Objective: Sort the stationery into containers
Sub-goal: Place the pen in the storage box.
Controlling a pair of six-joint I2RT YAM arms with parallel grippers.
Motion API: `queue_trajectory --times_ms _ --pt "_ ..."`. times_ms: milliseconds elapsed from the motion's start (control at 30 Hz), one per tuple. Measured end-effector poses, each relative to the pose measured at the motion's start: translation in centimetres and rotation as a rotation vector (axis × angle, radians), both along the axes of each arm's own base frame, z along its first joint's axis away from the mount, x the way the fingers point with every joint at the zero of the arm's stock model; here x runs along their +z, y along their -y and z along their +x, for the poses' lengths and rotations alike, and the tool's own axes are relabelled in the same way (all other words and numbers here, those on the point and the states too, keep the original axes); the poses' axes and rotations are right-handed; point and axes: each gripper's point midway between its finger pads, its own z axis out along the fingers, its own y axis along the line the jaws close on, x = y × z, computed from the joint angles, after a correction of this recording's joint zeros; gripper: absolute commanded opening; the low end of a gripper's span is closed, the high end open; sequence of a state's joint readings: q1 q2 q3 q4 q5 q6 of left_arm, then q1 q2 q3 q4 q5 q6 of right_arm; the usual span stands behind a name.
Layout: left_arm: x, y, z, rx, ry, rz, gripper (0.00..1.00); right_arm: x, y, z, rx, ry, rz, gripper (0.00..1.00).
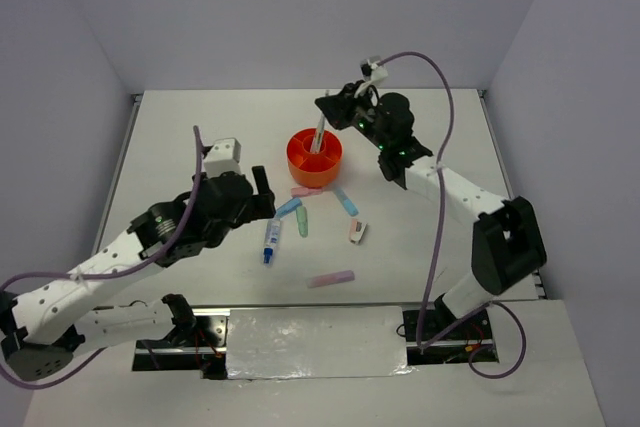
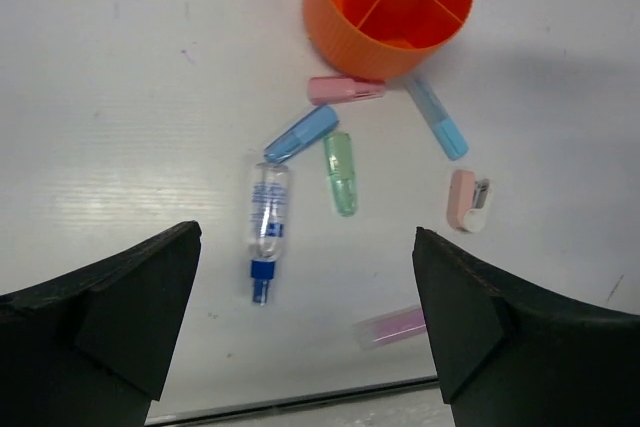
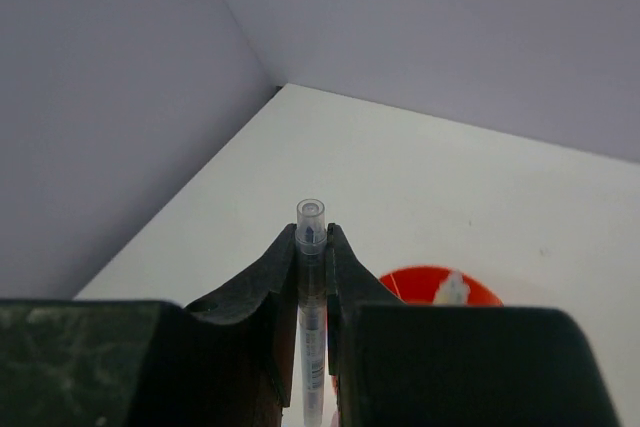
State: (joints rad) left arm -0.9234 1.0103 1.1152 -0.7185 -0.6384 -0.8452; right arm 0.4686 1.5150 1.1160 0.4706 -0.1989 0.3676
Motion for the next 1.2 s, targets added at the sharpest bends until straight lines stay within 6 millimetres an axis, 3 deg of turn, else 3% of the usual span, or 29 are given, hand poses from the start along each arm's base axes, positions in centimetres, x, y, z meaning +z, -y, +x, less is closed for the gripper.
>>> queue_trajectory --times_ms 100,333,567,767,800,900,933,1067,1200 --pt "-0.1 -2.4 -1.4 0.012 0.002 0.021 0.99 -0.4 -2.3 1.8 0.023 0.060 -0.050 0.02" --pt "-3.4 -5.9 -4.0 -0.010 -0.036 0.112 0.99 -4.6 -3.4 5.2 0.006 0.082 -0.154 0.03" --pt "-3.1 -6.7 -4.4 -0.028 -0.004 0.111 0.99 -5.8 -3.8 6.0 0.007 0.118 -0.168 0.08" --pt "-3.3 -6.5 -4.2 -0.031 -0.009 0.122 0.99 -6.8 -3.7 5.5 0.013 0.144 -0.156 0.29" --pt "-3.3 -6.5 -4.2 -0.030 -0.009 0.122 0.99 -7.2 -3.6 5.3 0.013 0.144 -0.156 0.47" --pt "-3.4 -6.4 -4.2 -0.031 -0.012 0.125 0.99 -8.7 -3.4 4.8 0.018 0.123 -0.166 0.65" --pt "-3.4 -6.4 -4.2 -0.031 -0.011 0.123 0.99 -9.1 -3.3 4.6 0.021 0.115 -0.170 0.77" --pt "-3.4 -6.3 -4.2 -0.034 -0.012 0.121 0.99 -9.3 -2.8 3.3 0.027 0.101 -0.172 0.80" --pt "-3.7 -6.2 -4.2 -0.037 -0.023 0.131 0.99 -5.8 -1.3 0.8 -0.008 0.096 -0.149 0.82"
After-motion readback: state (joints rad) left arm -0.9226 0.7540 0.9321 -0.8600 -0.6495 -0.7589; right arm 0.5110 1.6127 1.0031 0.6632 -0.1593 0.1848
